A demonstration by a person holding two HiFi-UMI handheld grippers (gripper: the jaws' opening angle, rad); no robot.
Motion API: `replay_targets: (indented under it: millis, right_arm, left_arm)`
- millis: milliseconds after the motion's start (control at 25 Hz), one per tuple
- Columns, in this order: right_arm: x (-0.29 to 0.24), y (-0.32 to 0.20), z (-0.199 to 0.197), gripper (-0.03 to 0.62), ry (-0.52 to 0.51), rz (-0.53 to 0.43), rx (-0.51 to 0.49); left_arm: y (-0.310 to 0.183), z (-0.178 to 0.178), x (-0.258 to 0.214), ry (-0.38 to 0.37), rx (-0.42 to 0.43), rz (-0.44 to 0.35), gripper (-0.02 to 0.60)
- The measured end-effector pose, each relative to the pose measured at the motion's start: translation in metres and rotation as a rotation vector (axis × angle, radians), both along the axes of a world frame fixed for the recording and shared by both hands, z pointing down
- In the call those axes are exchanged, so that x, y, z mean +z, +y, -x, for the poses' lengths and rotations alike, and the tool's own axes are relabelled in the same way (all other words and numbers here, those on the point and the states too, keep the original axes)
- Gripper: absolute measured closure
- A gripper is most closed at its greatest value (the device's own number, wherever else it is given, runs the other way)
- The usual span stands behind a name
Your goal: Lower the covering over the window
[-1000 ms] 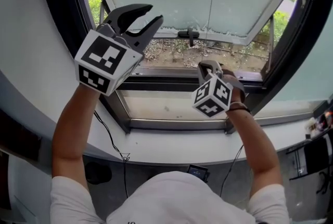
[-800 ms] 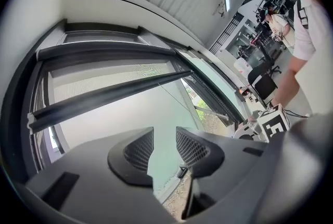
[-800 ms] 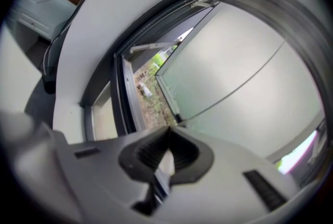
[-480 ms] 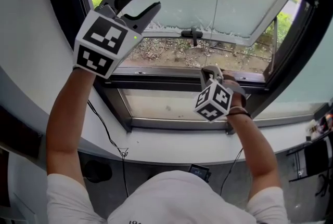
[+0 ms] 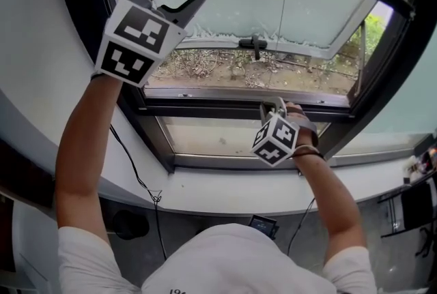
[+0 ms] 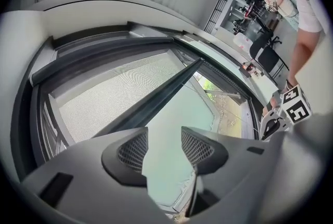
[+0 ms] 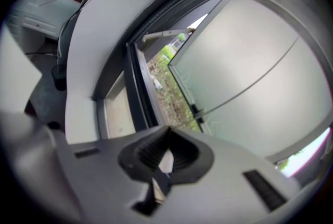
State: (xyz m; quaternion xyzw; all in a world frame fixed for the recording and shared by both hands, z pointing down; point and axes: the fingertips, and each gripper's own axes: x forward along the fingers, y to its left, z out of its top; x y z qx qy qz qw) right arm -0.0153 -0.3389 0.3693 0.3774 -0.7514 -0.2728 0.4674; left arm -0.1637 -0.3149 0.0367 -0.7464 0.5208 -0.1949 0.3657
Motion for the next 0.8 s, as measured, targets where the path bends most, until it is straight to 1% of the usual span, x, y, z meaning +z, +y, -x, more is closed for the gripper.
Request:
replay_targets:
  millis: [80,240,320,400,520,640,800]
  right_arm:
    - [0.001,0.001,0.002,0.572,-0.006,0.004,-0.002]
    - [0.006,0.003,0.004,0.572,-0.014,0.017,-0.001]
    - [0.011,0.005,0.004,0.572,-0.015,0.027,-0.001]
    - [0.015,0.007,0.005,0.572,-0.014,0.033,-0.006]
    - [0.019,0.009,0.006,0.572,-0.010,0.037,-0.010]
    - [0.020,0.011,0.006,0.572,-0.013,0.037,-0.013]
    - [0.021,0.009,0.006,0.572,-0.001,0.041,-0.013]
  left_arm:
    - [-0.003,0.000,-0.001,-0.021,-0.014,-0.011,0.377]
    - [-0.006,0.001,-0.007,-0.083,-0.049,-0.056,0.368]
    - [-0.010,0.001,-0.008,-0.114,-0.067,-0.061,0.362]
    - [-0.019,0.003,-0.005,-0.159,-0.095,-0.054,0.357]
    - [-0.031,0.005,-0.002,-0.245,-0.145,-0.061,0.352]
    - [-0.034,0.003,-0.001,-0.285,-0.166,-0.080,0.349]
    - [-0.034,-0.001,-0.006,-0.347,-0.189,-0.126,0.346]
